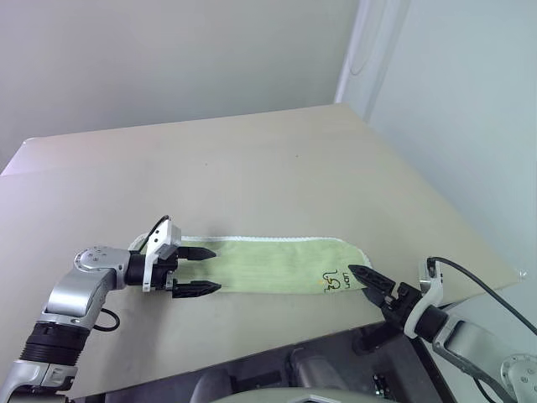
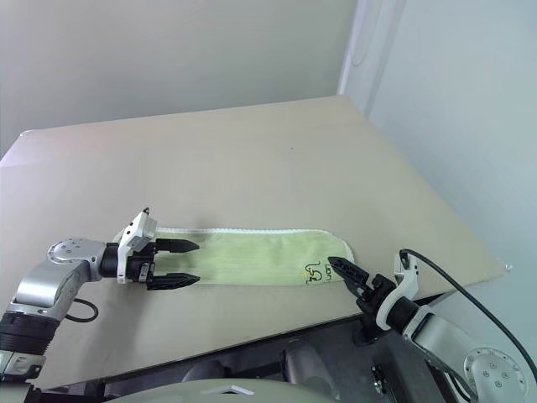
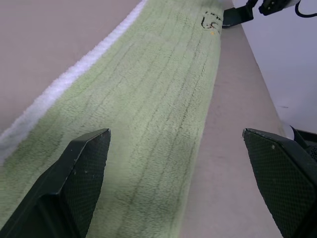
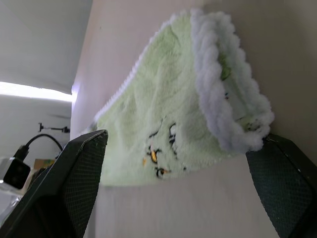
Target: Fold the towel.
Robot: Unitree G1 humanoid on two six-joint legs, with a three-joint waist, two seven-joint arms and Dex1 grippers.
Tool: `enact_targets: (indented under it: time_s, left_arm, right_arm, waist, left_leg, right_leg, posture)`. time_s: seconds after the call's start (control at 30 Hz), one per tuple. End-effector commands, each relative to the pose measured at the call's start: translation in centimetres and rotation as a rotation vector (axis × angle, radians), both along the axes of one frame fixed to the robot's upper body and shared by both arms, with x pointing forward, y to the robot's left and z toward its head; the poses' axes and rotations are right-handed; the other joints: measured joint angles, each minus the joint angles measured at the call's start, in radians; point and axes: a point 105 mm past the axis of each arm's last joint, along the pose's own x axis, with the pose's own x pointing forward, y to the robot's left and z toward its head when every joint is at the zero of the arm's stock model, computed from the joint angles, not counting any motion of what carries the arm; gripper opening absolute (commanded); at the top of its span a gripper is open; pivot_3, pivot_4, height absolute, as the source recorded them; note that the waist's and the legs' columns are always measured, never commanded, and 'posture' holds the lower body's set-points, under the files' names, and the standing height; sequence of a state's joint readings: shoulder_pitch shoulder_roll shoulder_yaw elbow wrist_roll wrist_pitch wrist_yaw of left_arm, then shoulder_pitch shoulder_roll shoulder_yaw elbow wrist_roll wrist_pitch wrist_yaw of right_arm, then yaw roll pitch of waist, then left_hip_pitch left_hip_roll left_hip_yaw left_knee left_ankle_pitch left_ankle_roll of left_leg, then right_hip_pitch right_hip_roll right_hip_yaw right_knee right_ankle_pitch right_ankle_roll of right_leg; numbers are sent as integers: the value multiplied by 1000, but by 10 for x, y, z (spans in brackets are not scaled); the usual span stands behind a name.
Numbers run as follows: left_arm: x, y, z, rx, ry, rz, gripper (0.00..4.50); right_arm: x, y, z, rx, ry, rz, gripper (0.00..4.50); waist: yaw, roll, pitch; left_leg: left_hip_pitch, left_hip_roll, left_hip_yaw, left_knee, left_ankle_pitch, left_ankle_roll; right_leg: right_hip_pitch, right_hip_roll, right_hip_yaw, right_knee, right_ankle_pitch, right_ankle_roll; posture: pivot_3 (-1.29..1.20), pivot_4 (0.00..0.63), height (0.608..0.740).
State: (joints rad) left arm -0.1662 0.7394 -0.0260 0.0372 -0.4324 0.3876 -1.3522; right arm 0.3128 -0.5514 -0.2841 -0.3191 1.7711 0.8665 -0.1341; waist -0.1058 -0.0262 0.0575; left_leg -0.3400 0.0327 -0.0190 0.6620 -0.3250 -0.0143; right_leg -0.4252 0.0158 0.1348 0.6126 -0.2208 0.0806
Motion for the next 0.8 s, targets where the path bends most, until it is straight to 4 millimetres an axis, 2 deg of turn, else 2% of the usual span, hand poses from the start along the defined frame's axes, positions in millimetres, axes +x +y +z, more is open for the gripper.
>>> enact_targets:
  time_s: [0.03, 0.07, 0.17, 0.27, 0.47, 0.5, 0.6, 0.8]
  left_arm:
    - [4, 0, 10, -6, -31, -8, 4500]
    - [4, 0, 10, -7, -31, -8, 4500]
    - [7, 0, 10, -9, -35, -3, 4500]
    - [9, 0, 10, -7, -40, 4, 4500]
    - [12, 0, 9, -6, -46, 19, 4500]
    - [12, 0, 9, -7, -47, 21, 4500]
    - [14, -1, 9, -6, -51, 24, 4500]
    - [17, -2, 9, -6, -60, 30, 4500]
  right_arm:
    - [10, 5, 3, 7, -18, -15, 4471]
    - [11, 5, 2, 4, -18, -14, 4471]
    - [14, 8, 3, -3, -25, -6, 3898]
    - [14, 8, 5, -3, -35, -2, 2821]
    - [15, -14, 10, -12, -53, -86, 631]
    - [16, -18, 12, -17, -58, -97, 154]
    - [17, -32, 16, -36, -75, -137, 24]
    - [21, -80, 31, -123, -118, -260, 24]
  waist:
    - [0, 0, 0]
    - [1, 0, 0]
    - [5, 0, 0]
    - [7, 2, 0]
    - [8, 3, 0]
    - [8, 3, 0]
    - [8, 3, 0]
    - [9, 4, 0]
  left_leg:
    - [0, -1, 0, 0, 0, 1]
    - [0, -1, 0, -1, -1, 1]
    - [0, -1, -1, -2, -3, 5]
    - [0, -1, -1, -4, -3, 6]
    - [0, -1, -1, -4, -3, 6]
    - [0, -1, -1, -4, -3, 6]
    - [0, -1, -1, -4, -3, 6]
    - [0, -2, -1, -4, -3, 6]
  right_leg:
    - [-1, 1, 0, 0, 0, 1]
    - [-1, 1, 0, 1, 1, 1]
    - [-1, 3, 0, 3, 1, 1]
    - [-2, 5, 0, 4, 1, 1]
    - [-2, 5, 0, 4, 1, 1]
    - [-2, 5, 0, 4, 1, 1]
    - [-1, 5, 0, 4, 1, 1]
    - [-1, 5, 1, 4, 1, 1]
  posture:
    - [0, 0, 740]
    - [0, 0, 740]
    - [0, 0, 740]
    - [0, 0, 740]
    - [0, 0, 740]
    - [0, 0, 740]
    - [0, 0, 740]
    - [0, 0, 740]
